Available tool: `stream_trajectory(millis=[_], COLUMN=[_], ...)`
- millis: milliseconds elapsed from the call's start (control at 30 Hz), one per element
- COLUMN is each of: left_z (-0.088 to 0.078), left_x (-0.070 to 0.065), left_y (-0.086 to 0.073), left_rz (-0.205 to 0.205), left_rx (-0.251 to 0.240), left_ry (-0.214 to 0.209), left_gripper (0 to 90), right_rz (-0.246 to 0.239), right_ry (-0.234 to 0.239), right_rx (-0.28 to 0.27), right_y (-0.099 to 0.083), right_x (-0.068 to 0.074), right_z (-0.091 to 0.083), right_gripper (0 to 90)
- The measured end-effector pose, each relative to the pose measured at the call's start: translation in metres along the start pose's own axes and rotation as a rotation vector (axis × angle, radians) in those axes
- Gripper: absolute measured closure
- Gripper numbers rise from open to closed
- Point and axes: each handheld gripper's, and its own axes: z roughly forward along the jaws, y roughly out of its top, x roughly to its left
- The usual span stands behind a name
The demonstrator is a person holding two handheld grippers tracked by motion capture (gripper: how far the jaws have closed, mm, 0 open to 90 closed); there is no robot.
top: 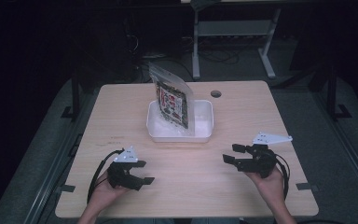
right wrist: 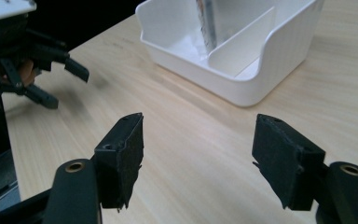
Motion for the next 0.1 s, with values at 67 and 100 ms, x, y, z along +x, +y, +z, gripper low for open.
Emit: stream_trajectory(millis=[67, 100], left_z=[-0.0012, -0.0012], left_x=[-0.0001, -0.0001], left_y=[-0.0009, -0.0009], left_rz=[-0.002, -0.002], left_rx=[-0.002, -0.002], left_ry=[0.003, 0.003], left_gripper=[25.4, 25.3], right_rz=[-0.006, -0.006], right_ry=[-0.005, -0.005], right_rx=[0.009, 0.009], right_y=[-0.0060, -0.0060], right_x=[0.0021, 0.0021], right_z=[0.0008, 0.0008], right_gripper=[31.3, 31.3])
